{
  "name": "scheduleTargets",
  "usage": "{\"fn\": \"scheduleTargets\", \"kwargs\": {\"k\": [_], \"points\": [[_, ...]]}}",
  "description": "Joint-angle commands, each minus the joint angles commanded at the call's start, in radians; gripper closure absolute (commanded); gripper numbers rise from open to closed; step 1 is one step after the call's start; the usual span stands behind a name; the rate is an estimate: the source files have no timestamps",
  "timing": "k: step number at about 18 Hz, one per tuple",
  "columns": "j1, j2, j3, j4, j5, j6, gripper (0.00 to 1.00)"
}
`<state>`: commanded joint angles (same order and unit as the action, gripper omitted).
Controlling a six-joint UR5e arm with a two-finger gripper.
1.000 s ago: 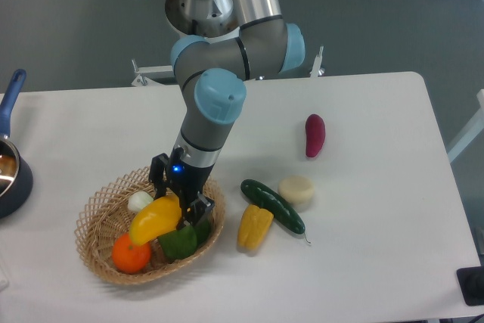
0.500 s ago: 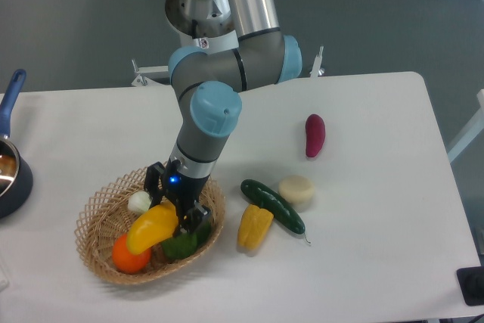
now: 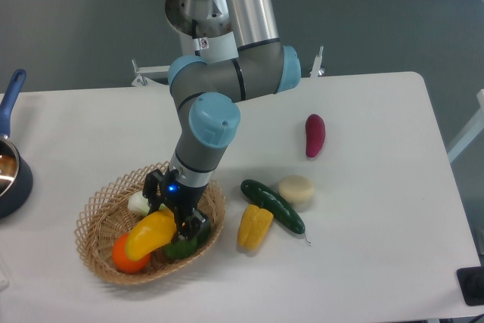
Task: Place the mango in the basket
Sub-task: 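Lower the mango into the basket beside the orange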
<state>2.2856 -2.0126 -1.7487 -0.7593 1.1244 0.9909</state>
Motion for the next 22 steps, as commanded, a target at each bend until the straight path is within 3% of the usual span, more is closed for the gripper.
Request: {"fn": "scheduleTargets", "kwargs": {"k": [18, 22], "points": [[-0.002, -0.015, 0.009, 0.0, 0.014, 0.0, 0.27], [-0.005, -0.015, 0.012, 0.0, 0.014, 0.003, 0.12]]}}
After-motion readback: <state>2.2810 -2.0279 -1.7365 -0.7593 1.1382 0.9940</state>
